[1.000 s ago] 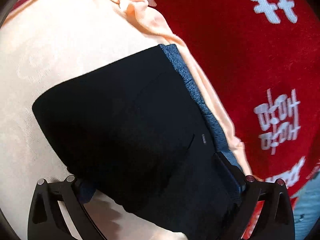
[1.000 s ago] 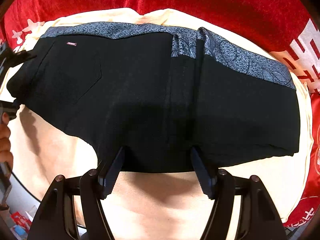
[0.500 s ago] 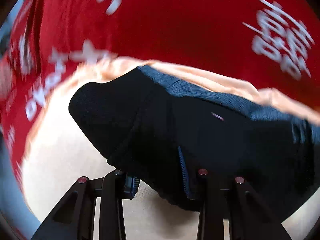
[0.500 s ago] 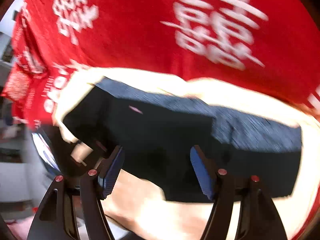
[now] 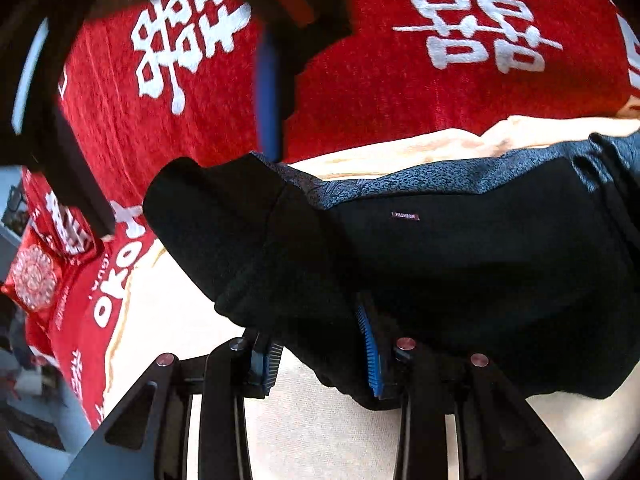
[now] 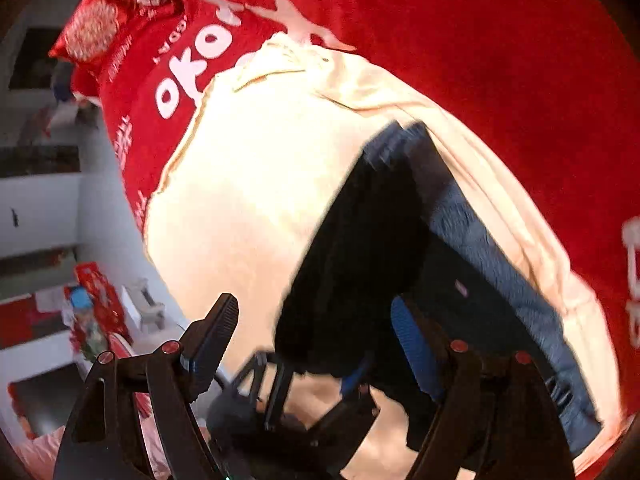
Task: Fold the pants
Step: 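Grasp the strip end with the left gripper and fold it over the stack, then lay the folded end on the stack and open the left gripper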
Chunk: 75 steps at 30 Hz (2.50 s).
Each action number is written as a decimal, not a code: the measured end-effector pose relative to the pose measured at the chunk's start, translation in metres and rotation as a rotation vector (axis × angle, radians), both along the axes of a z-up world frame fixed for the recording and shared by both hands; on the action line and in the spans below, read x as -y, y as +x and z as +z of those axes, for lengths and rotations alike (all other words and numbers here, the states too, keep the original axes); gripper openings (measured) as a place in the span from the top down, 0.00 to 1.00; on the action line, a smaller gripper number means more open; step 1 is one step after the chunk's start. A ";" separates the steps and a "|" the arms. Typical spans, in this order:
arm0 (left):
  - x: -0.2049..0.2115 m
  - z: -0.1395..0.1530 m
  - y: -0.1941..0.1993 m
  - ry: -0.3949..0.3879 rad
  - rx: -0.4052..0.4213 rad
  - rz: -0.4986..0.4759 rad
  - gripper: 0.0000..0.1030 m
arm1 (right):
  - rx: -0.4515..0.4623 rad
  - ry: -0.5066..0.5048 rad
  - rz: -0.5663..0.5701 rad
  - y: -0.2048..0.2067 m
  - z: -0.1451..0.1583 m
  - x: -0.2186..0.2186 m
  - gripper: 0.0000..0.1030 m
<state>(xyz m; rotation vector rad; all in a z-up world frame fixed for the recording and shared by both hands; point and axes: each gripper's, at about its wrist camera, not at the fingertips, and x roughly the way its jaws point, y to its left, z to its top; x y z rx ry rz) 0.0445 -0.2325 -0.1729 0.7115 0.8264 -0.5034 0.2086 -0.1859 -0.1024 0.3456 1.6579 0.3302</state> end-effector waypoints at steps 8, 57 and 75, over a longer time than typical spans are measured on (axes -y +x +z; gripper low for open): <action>0.004 0.002 0.000 0.008 -0.009 -0.010 0.66 | -0.116 -0.008 -0.024 -0.013 -0.043 0.006 0.79; 0.177 0.053 -0.220 0.072 -0.284 -0.377 0.41 | 0.170 0.026 -0.827 -0.435 -0.050 0.319 0.66; 0.147 0.030 -0.123 0.058 -0.392 -0.023 0.41 | 0.118 -0.421 -0.669 -0.407 -0.042 0.291 0.28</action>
